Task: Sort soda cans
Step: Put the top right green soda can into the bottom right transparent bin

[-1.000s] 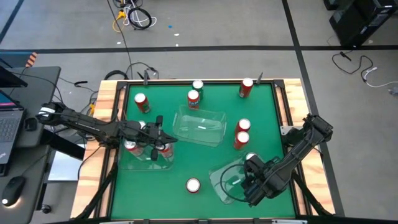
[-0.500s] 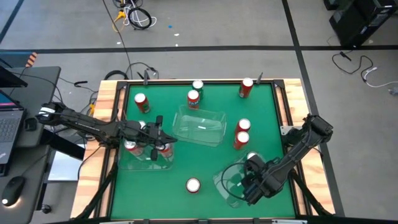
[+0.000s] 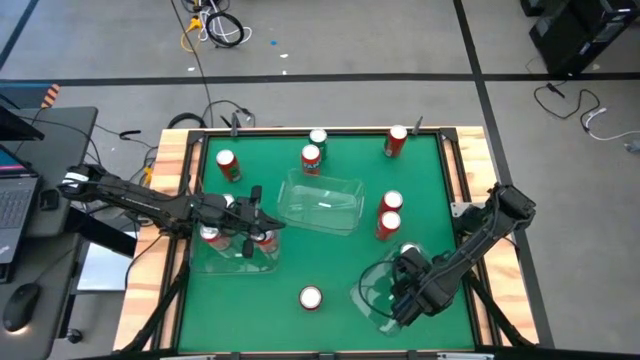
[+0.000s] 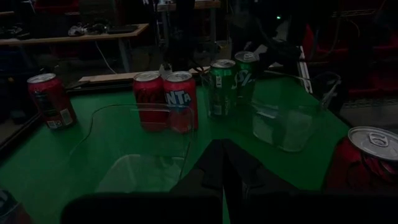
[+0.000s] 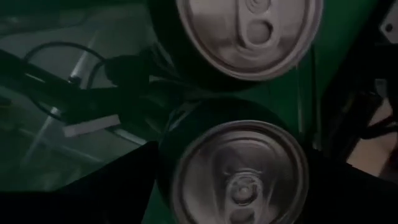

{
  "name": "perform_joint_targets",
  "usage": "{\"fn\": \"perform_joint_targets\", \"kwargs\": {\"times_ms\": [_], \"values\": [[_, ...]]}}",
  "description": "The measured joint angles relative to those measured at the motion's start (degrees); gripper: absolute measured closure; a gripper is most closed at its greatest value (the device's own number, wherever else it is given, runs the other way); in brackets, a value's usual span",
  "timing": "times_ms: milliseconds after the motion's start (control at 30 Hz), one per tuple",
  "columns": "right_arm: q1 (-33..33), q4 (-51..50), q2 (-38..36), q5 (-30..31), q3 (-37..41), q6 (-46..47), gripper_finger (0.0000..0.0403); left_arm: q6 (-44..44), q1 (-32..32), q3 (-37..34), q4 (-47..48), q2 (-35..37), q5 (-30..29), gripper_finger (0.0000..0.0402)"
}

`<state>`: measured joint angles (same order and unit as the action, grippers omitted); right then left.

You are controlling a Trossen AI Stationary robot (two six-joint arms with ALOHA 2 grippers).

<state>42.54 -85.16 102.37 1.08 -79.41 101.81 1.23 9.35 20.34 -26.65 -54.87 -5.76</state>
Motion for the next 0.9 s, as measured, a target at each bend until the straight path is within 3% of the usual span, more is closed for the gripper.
{"fn": "perform_joint_targets", "kwargs": {"times_ms": [400,900], "values": [[-1.59,-0.68,0.04,-5.36,-0.05,-4.83,0.0054,0.00,0.01,0.00,0.00,0.00,0.00,0.0400],[-4.15,-4.86,-0.22,-3.56,-6.44,-10.57,0.0054,-0.06,0.01,0.00,0.28,0.00,0.00,0.0400]]}}
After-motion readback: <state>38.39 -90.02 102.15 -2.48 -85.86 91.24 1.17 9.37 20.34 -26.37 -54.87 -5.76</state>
